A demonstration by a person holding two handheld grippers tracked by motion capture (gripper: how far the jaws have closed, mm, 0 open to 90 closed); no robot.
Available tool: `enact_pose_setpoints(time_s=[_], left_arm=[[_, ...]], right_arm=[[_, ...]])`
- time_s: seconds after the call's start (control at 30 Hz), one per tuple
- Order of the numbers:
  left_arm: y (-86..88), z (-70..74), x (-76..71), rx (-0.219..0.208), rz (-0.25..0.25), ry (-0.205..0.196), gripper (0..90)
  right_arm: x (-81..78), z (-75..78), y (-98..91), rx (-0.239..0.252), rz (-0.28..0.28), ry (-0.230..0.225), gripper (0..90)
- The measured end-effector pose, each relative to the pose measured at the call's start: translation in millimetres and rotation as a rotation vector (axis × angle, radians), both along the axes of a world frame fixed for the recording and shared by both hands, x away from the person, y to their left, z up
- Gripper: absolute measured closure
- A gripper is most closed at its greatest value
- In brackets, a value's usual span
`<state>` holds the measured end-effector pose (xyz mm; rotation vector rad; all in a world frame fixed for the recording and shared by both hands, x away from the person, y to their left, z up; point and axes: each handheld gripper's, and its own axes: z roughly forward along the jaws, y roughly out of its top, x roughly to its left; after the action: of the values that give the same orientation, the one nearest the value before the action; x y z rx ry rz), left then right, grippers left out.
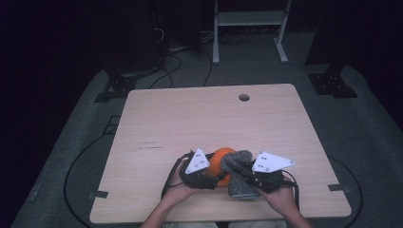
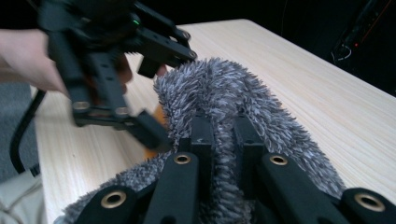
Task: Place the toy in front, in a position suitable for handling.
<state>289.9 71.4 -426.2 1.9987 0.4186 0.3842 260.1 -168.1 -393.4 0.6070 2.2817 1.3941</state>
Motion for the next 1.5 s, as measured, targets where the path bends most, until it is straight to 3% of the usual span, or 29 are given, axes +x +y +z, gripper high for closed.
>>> enact_pose_setpoints(time_s=[0.07, 0.13, 0.23, 0.33, 0.43, 0.5, 0.53, 0.57, 0.6, 0.63, 0.7, 0.77, 0.83, 0.97, 1.03, 1.1, 1.23, 1.33, 1.43, 1.5], left_arm=[[3.1, -1.1, 1.4, -0.027, -0.030, 0.028, 21.1], [4.3, -1.7, 2.4, -0.037, -0.031, 0.024, 19.1], [-0.1, -4.0, -1.9, -0.013, -0.012, -0.043, 29.7], [-4.6, -4.2, -6.4, 0.017, -0.030, -0.067, 32.5], [-0.1, -3.7, -4.2, -0.017, -0.051, -0.036, 28.8], [4.7, -2.1, 2.2, -0.060, -0.022, 0.010, 19.7], [5.2, -1.7, 5.5, -0.051, -0.003, 0.036, 14.2], [5.4, -3.0, 7.4, -0.045, -0.014, 0.055, 12.2], [4.8, -5.3, 6.2, -0.042, -0.029, 0.046, 17.7], [2.9, -7.1, 3.0, -0.024, -0.025, 0.011, 23.3], [-0.5, -7.8, -1.9, 0.000, -0.033, -0.015, 31.8], [-1.6, -8.6, -5.4, 0.017, -0.049, -0.048, 35.8], [-1.4, -8.6, -6.4, 0.020, -0.061, -0.054, 38.3], [-3.2, -7.6, -6.1, 0.010, -0.072, -0.045, 35.8], [-5.2, -7.2, -3.3, -0.007, -0.046, -0.023, 25.6], [-8.4, -8.6, -2.5, -0.007, -0.032, -0.016, 21.4], [-8.8, -9.2, -7.6, 0.021, -0.047, -0.060, 33.5], [-7.2, -8.6, -10.3, 0.039, -0.072, -0.074, 37.4], [-5.5, -7.8, -8.9, 0.019, -0.083, -0.061, 35.8], [-6.6, -7.1, -5.8, -0.002, -0.045, -0.035, 25.7]], right_arm=[[3.9, -3.8, -6.8, 0.026, -0.005, 0.022, 81.0], [5.2, -4.8, -12.2, 0.023, -0.018, 0.019, 81.0], [4.9, -3.0, -14.2, 0.013, -0.029, 0.019, 81.0], [-3.5, 1.3, -6.8, -0.026, -0.015, -0.022, 81.0], [-0.7, 2.4, -9.4, -0.014, -0.004, -0.009, 81.0], [2.8, -0.2, -14.3, 0.000, -0.011, 0.002, 81.0], [3.1, -1.2, -15.6, -0.002, -0.018, 0.010, 81.0], [3.4, -1.7, -16.6, -0.004, -0.018, 0.009, 81.0], [3.3, -1.4, -16.9, -0.002, -0.019, 0.014, 81.0], [2.5, -0.5, -15.6, -0.003, -0.022, 0.018, 81.0], [-1.6, 2.6, -9.1, -0.035, -0.012, -0.008, 81.0], [-4.7, 5.8, -3.6, -0.063, -0.007, -0.032, 81.0], [-1.6, 8.0, -5.8, -0.053, -0.005, -0.029, 81.0], [11.4, 3.3, -24.9, -0.021, -0.074, 0.015, 81.1], [14.2, -1.4, -34.0, -0.014, -0.088, 0.036, 81.1], [12.9, -1.5, -35.1, -0.015, -0.091, 0.040, 81.1], [4.1, 5.3, -25.6, -0.013, -0.043, 0.018, 81.1], [3.1, 8.7, -22.0, -0.027, -0.021, 0.006, 81.1], [6.8, 6.7, -26.8, -0.045, -0.052, 0.009, 81.1], [9.6, 5.0, -31.5, -0.031, -0.062, 0.030, 81.1]])
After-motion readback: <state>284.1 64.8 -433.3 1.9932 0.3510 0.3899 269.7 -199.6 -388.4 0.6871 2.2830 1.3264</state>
